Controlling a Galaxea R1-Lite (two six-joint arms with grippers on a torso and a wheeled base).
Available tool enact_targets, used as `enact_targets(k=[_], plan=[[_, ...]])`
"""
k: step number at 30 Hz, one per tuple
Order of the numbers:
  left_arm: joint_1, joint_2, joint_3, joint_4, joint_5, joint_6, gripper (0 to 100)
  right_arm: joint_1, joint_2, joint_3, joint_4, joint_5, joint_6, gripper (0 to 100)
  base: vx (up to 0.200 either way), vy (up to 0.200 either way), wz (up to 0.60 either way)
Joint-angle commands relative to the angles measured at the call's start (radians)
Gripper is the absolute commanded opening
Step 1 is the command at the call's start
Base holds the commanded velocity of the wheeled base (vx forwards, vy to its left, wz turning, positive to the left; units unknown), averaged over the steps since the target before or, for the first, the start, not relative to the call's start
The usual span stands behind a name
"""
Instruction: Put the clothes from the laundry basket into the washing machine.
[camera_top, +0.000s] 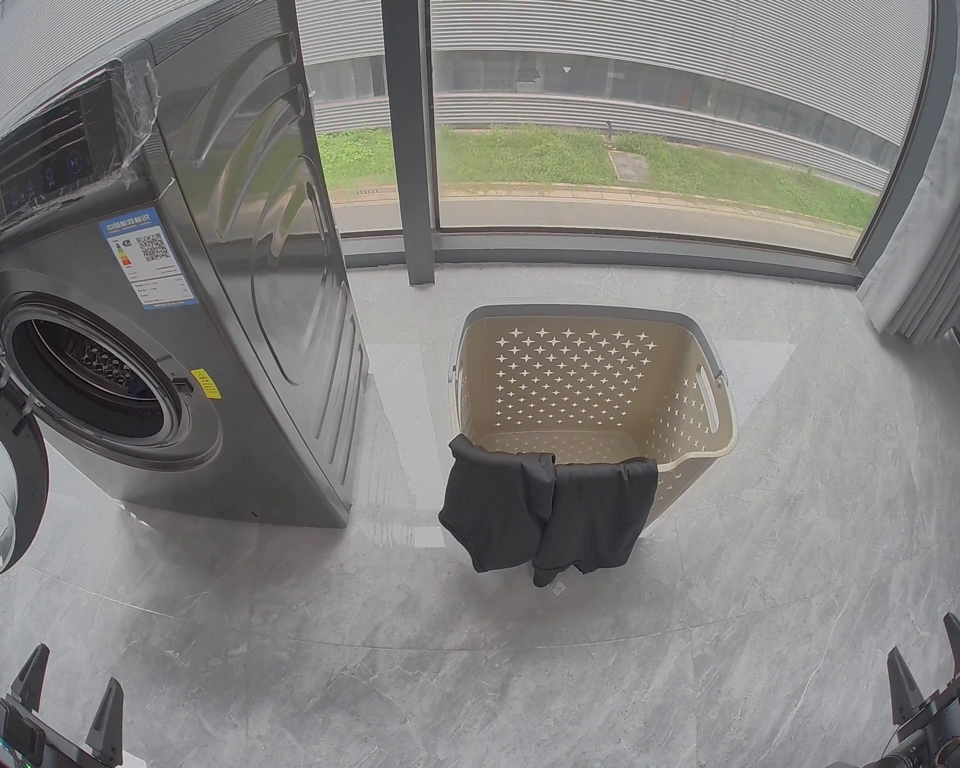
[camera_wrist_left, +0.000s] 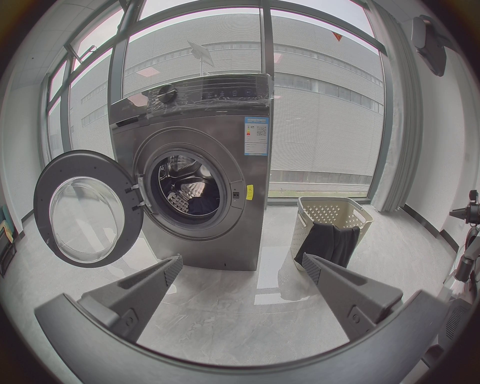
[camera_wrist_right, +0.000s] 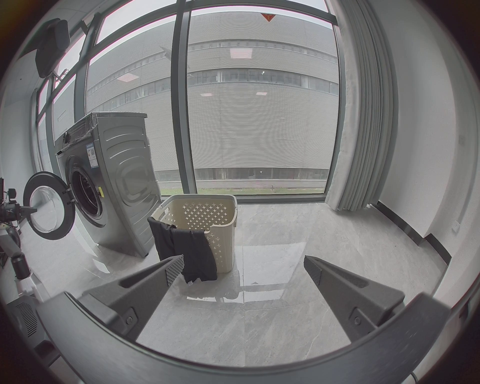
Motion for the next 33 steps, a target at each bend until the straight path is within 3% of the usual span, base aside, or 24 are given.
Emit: enact_targets(k=[1,15,24,30,33], plan=[[0.0,-0.013,0.016,0.0,0.001,-0.005,100,-0.001,-0.005,0.015,0.0,0.001,0.0,100,0.0,-0.2,0.0],[0.0,-0.013,0.016,0.0,0.001,-0.002,100,-0.001,-0.005,0.015,0.0,0.001,0.0,100,0.0,-0.029,0.0],[0.0,-0.013,0.016,0.0,0.001,-0.002,100,-0.001,-0.005,0.015,0.0,0.001,0.0,100,0.2,0.0,0.0],[0.0,-0.013,0.016,0.0,0.001,-0.006,100,-0.001,-0.005,0.015,0.0,0.004,-0.003,100,0.0,0.0,0.0],[0.0,-0.013,0.016,0.0,0.001,-0.006,100,-0.001,-0.004,0.015,0.0,0.004,-0.003,100,0.0,-0.2,0.0]])
